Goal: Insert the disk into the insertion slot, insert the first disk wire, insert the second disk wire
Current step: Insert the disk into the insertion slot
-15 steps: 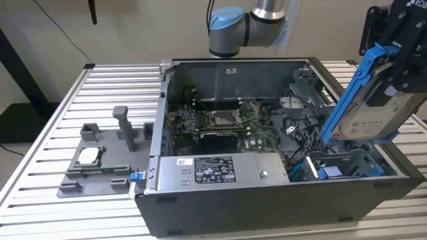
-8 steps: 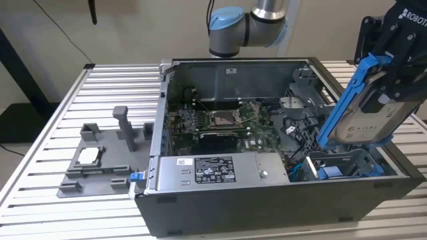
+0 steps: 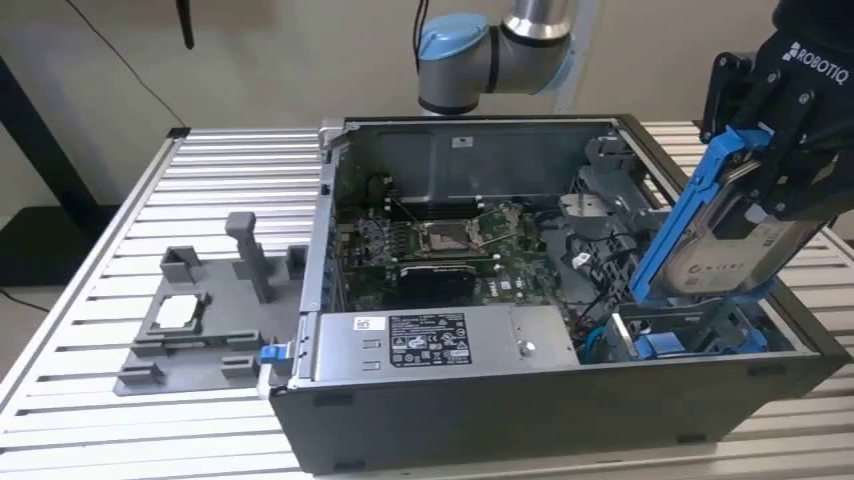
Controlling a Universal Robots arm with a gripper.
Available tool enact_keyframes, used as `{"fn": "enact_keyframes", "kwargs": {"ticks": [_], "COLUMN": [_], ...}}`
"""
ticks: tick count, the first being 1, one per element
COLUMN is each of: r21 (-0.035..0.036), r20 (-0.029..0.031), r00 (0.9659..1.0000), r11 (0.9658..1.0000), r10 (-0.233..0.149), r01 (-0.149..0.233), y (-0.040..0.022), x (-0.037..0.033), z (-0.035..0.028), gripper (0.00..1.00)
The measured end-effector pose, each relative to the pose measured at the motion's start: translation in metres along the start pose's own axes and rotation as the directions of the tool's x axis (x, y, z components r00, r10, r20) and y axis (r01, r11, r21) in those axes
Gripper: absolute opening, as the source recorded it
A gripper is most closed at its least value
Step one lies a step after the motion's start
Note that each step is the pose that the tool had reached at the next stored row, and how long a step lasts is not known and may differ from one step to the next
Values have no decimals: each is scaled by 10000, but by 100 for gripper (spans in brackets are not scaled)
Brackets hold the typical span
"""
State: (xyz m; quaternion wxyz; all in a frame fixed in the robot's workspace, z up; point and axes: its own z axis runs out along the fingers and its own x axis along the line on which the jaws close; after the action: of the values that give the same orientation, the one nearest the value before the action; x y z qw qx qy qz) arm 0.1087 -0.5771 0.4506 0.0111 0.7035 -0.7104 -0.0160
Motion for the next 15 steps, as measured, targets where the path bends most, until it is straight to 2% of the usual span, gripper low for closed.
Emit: {"fn": "enact_keyframes", "kwargs": {"ticks": [5, 8, 15], "r21": [0, 0, 0], "r20": [5, 31, 33], "r00": [10000, 10000, 10000], "r11": [10000, 10000, 10000], "r10": [-13, -14, -1], "r01": [13, 14, 1], "y": [-3, -5, -27], "x": [-1, -1, -2], "z": [83, 132, 250], "gripper": [33, 33, 33]}}
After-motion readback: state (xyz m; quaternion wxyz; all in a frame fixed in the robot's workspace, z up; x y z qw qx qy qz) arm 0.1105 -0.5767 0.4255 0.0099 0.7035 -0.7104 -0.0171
